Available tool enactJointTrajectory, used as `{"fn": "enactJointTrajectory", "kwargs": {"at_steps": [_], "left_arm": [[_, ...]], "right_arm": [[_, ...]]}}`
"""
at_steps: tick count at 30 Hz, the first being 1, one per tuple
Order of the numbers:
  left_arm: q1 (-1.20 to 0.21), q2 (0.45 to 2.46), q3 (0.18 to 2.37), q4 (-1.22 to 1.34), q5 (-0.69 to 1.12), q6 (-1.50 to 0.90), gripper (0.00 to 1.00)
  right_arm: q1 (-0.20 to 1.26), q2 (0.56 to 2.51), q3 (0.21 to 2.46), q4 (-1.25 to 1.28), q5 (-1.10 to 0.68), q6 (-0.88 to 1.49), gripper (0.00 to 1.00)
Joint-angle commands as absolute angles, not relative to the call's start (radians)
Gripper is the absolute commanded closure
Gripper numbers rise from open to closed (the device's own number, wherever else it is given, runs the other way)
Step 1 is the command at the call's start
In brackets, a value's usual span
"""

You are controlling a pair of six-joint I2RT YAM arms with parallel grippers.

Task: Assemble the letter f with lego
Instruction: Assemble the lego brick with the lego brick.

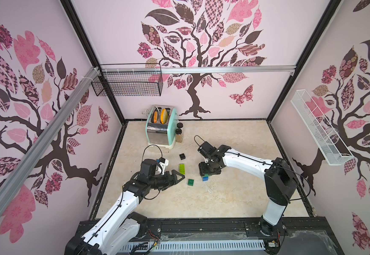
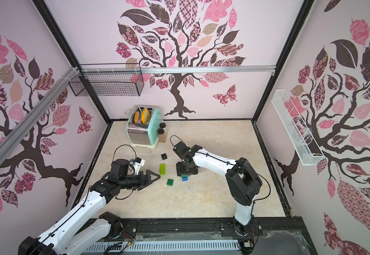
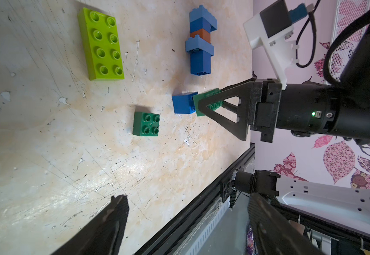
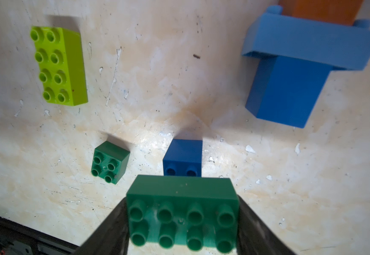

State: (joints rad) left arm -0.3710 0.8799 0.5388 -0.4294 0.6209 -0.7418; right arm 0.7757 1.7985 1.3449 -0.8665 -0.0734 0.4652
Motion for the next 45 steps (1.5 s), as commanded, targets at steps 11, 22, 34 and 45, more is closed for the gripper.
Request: {"fn": "enactJointTrajectory", "kwargs": {"at_steps": [11,22,34,45], "left_arm": [[-0.371,0.899,0.523,-0.409,0.585,-0.753,0.11],[-0.368,0.923,0.522,-0.405,0.570,-0.752,0.12],[-0.366,0.931,0.523,-0.411,0.573,-0.751,0.12],[-0.367,0.948,0.523,-0.410,0.580,-0.750,0.12]], "right_arm": [[0.777,1.831,1.334,-0.835,-0.075,0.440,0.31],[0.776,1.838,1.331,-0.835,-0.079,0.434,0.31],[0.782,1.803,1.347,-0.859,-0.017,0.445,0.30],[0.808,1.784,1.360,-0.867,-0.001,0.456,0.30]]}}
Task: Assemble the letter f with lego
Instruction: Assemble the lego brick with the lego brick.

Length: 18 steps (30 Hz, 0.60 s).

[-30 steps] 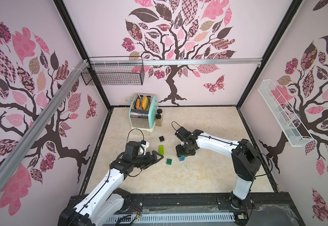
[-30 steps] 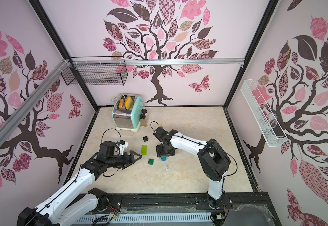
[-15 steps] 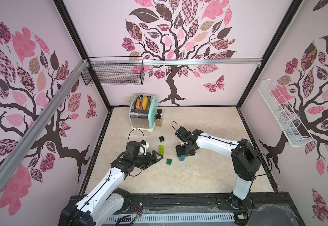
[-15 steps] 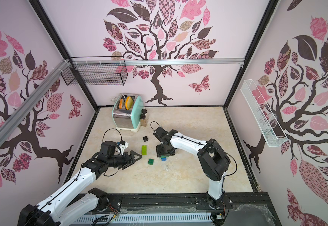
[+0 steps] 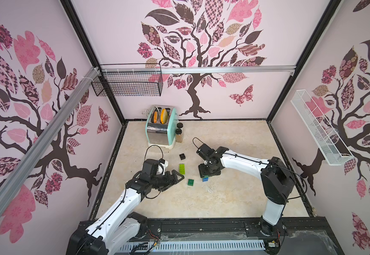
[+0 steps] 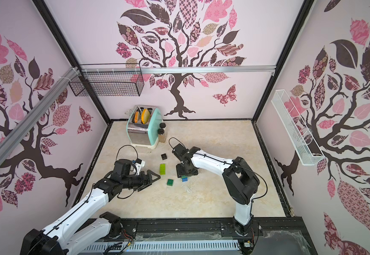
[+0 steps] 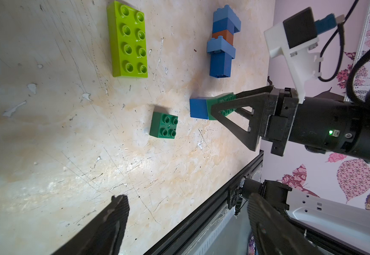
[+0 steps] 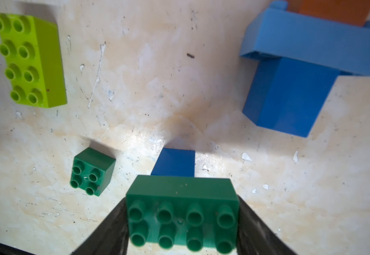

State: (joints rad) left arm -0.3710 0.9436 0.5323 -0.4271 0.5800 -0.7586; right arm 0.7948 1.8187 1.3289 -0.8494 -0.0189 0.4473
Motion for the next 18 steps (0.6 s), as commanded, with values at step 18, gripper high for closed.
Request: {"fn": "enactJointTrajectory", "kwargs": {"at_steps": [18], "left_arm": [[-0.367,0.956,0.522,-0.407,0.584,-0.750,0.12]], "right_arm": [[0.830,1.787,1.361,-0.861,-0.011,0.462,0.29]]}}
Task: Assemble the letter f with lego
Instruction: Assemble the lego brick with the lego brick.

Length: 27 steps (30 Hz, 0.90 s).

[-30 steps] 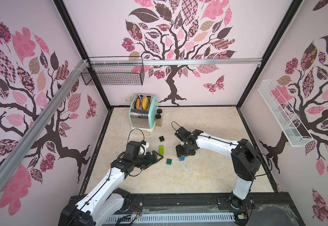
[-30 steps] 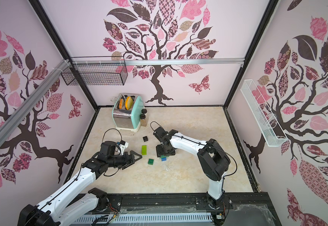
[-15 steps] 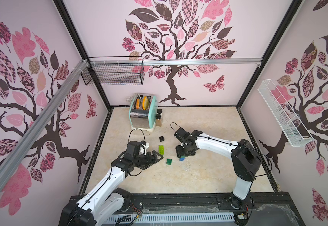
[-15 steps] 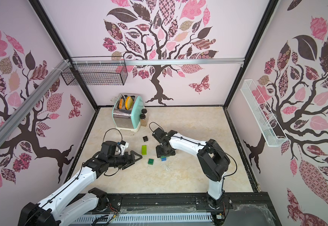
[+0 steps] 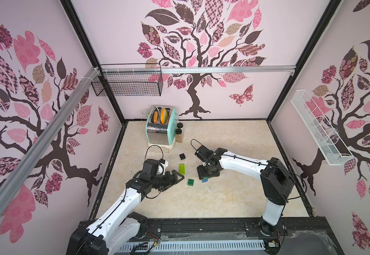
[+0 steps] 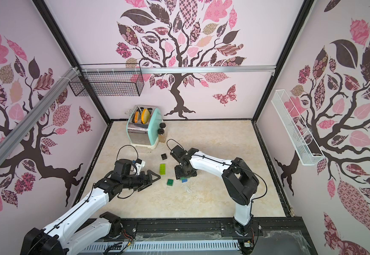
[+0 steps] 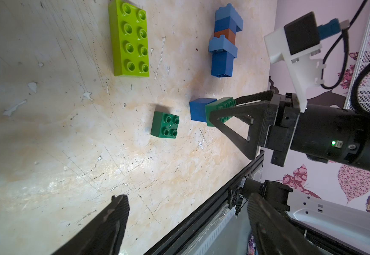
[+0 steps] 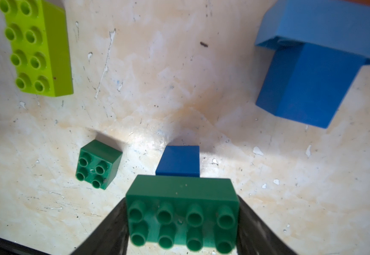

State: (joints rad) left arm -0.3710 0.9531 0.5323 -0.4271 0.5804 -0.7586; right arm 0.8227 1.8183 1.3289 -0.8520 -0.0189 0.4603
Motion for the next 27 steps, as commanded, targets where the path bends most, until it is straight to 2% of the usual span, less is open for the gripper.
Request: {"fn": "enactJointTrajectory", "kwargs": {"at_steps": [1,27], "left_arm": [[-0.367,0.956,0.522,-0.408,0.584,-0.751,0.12],[-0.367,0.962,0.522,-0.411,0.580,-0.750,0.12]], "right_arm": [[0.831,1.787,1.362,-0.860,-0.008,0.458,0.29],[0.838,1.844,1.350,-0.895,-0.058,0.343,0.30]]}}
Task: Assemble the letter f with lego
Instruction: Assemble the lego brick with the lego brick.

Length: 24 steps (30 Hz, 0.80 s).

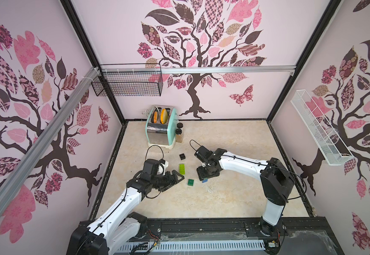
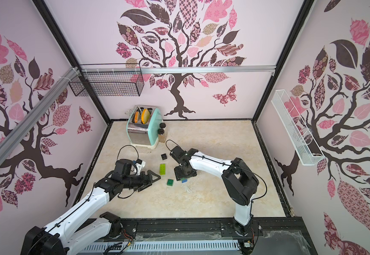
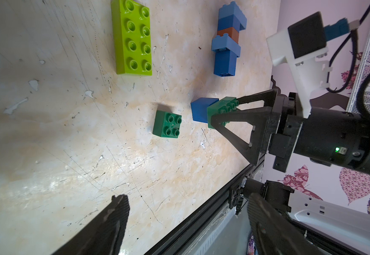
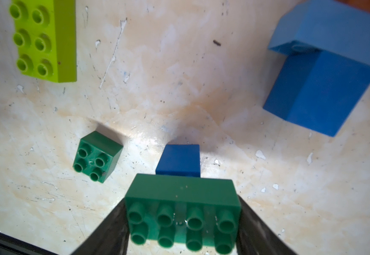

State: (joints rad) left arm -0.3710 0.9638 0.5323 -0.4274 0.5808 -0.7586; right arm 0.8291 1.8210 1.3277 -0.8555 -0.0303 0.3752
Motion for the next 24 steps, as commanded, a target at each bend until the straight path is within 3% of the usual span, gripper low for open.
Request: {"fn": "enactJointTrajectory", "kwargs": {"at_steps": [1,24], "left_arm": [[-0.367,0.962,0.521,-0.411,0.580,-0.750,0.12],[-0.367,0.956,0.521,-0.407,0.578,-0.753,0.12]], "right_arm": [[0.838,1.849,1.356,-0.900,-0.061,0.340,0.30],[0.838,1.942,1.391,-0.982,-0.107,0.264,0.33]]}}
